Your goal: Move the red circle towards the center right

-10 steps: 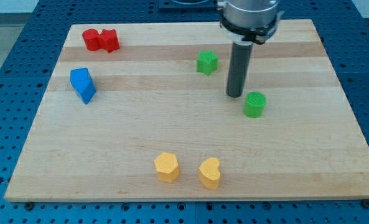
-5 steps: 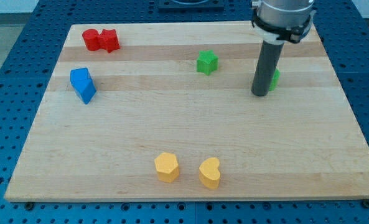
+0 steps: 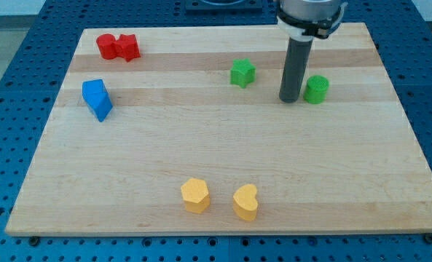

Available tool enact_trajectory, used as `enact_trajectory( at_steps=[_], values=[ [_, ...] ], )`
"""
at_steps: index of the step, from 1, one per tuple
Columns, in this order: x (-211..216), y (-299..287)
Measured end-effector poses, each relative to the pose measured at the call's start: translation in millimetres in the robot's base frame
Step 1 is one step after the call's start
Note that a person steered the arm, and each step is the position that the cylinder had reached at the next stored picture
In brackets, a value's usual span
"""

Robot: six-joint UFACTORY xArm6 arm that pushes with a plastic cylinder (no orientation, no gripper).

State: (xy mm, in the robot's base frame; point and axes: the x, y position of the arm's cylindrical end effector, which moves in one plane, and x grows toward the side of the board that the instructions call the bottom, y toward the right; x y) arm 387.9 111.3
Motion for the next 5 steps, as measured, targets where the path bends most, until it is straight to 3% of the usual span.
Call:
enact_trajectory(
  at_steps=[1, 4, 5],
  values=[
    [-28.0, 2.3],
    [-26.6, 64.9],
    [-30.2, 51.8]
  ],
)
